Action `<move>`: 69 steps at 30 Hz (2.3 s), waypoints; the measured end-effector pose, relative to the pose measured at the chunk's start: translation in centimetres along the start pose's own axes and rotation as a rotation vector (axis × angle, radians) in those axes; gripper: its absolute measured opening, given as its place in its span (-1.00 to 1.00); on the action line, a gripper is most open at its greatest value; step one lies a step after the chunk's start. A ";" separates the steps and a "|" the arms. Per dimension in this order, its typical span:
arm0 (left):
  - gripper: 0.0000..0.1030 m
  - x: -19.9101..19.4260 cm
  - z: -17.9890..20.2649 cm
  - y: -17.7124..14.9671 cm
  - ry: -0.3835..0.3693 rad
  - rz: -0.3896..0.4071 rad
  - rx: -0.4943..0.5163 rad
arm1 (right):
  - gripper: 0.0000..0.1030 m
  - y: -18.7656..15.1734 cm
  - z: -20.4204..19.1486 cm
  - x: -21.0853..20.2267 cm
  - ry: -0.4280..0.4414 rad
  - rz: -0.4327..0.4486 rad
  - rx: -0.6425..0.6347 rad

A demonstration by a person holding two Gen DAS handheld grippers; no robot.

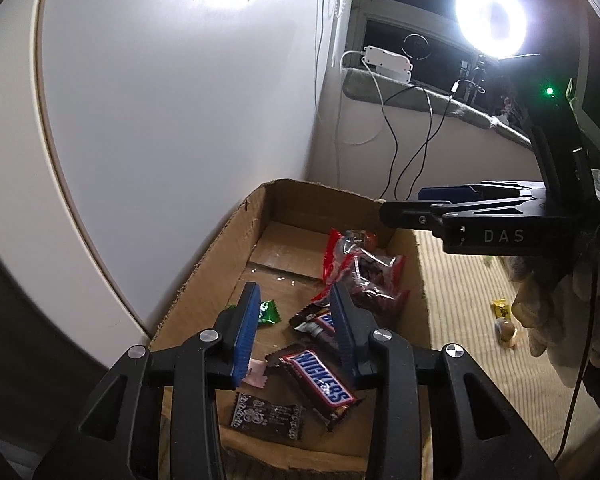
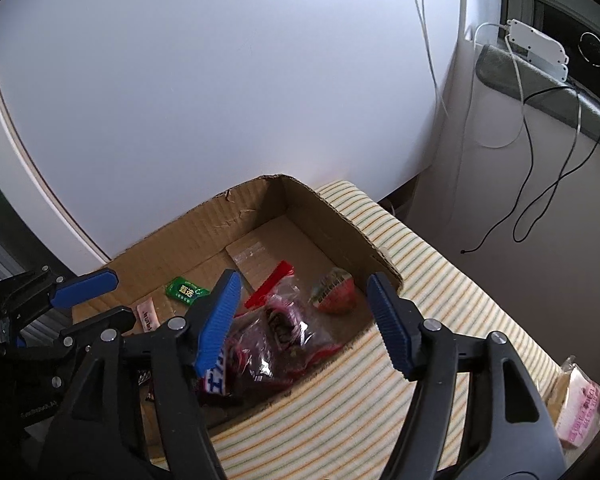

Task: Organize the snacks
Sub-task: 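Move both tools back to the egg-shaped snack and light green candy, then grasp the brown egg-shaped snack with the left tool while the right tool grasps the light green candy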

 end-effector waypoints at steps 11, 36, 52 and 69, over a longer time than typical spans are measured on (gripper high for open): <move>-0.33 -2.3 3.8 -0.8 -0.049 0.037 0.052 | 0.34 -4.0 1.9 -5.1 -0.026 0.054 0.039; -0.33 4.0 19.4 -3.6 -0.297 -0.133 0.245 | 0.33 -22.6 14.4 -10.1 -0.174 -0.040 0.292; -0.33 9.1 22.5 -4.1 -0.282 -0.243 0.302 | 0.33 -24.3 14.2 -5.4 -0.144 -0.138 0.228; -0.50 10.0 23.0 -4.4 -0.276 -0.250 0.324 | -0.30 -24.5 14.0 -4.6 -0.172 -0.147 0.201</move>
Point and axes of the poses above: each gripper's, at about its wrist camera, not at the fingertips, and x roughly the way its jaws point, z to its right, y to its top, the point moved 3 cm from there along x, roughly the way its jaws point, and after that the axes turned 13 degrees about -z, right-handed, at the moved point
